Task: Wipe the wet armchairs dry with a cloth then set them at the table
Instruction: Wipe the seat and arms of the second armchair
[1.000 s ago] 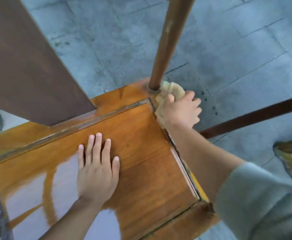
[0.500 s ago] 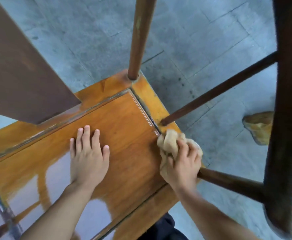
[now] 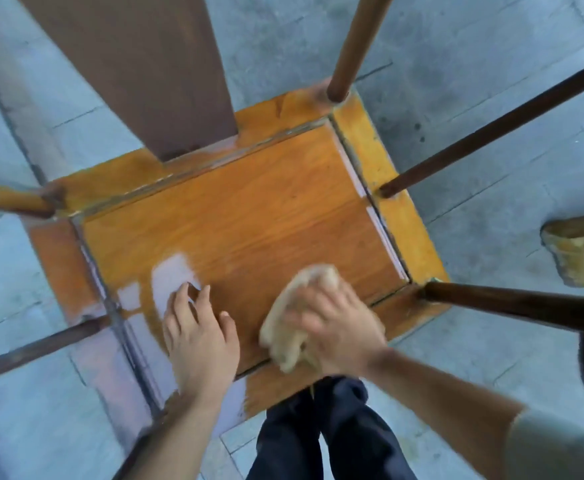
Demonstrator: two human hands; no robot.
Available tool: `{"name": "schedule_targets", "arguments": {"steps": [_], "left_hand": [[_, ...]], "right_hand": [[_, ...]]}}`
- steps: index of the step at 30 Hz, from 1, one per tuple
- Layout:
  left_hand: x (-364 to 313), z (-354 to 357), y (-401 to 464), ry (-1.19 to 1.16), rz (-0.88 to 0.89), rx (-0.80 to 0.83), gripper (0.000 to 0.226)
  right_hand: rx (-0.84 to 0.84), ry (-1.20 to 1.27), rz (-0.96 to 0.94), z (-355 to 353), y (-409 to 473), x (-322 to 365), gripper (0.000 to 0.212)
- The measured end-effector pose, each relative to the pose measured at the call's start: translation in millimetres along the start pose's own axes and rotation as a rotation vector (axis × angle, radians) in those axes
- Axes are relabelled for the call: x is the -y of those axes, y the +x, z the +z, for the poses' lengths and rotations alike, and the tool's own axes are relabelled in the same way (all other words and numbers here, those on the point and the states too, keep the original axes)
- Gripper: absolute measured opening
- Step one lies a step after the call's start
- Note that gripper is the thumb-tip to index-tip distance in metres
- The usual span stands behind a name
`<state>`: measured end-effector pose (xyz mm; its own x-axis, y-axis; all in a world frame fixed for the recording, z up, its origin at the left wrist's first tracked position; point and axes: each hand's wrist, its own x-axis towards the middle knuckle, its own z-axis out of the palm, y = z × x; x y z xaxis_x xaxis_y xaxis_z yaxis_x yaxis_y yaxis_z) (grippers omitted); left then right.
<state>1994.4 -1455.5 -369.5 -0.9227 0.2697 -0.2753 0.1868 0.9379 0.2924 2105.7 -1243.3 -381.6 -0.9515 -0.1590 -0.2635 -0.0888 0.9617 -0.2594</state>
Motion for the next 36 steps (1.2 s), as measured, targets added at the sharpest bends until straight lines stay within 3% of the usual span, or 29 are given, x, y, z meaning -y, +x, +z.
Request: {"name": "schedule_targets", "arguments": {"steps": [4,6,9,12,15,17,21,23,27,29,31,36], "left_hand": [[21,10,-36,-0.079,-0.106,-0.018,0.052],[26,12,-51,-0.090,-0.141,-0.019,0.056],[39,12,-58,-0.130,-0.239,-0.031,0.057],[44,9,-64,-0.203,-0.355,-0.034,0.051],[39,7,-79,-0.250,-0.386,-0.055,0.052],[41,13,-93,-0.213,-0.356,-0.047,0.062],[45,27,-113,-0.184,-0.350,-0.005,0.071],[44,31,-120,-0.198,-0.341,-0.019,0.071],[41,43,-147,-0.219,-0.384,-0.050,0.071],[32,48,-161,-0.206,-0.381,-0.073,0.069],[27,52,-169,-0.187,-0.379,-0.090,0.071],[-4,57,-179,-0.222,-0.459,-0.051,0.067]], "right_hand": [[-0.231,0.049,0.647,-47,118,-53,0.056],[-0.287,0.129,0.758,-63,170,-58,0.056],[-0.224,0.001,0.563,-52,204,-6,0.063],[-0.081,-0.047,-0.037,-17,156,72,0.057],[0.222,-0.153,-0.582,-12,110,88,0.053],[0.205,-0.188,-0.615,-21,137,75,0.048],[-0.028,-0.053,-0.063,-37,209,70,0.048],[-0.057,-0.039,0.019,-24,201,89,0.050],[0.089,-0.057,-0.446,2,114,105,0.055],[0.172,-0.070,-0.556,8,62,75,0.054],[0.172,-0.042,-0.401,6,18,34,0.051],[-0.088,0.114,0.426,-10,-46,-37,0.058]]}}
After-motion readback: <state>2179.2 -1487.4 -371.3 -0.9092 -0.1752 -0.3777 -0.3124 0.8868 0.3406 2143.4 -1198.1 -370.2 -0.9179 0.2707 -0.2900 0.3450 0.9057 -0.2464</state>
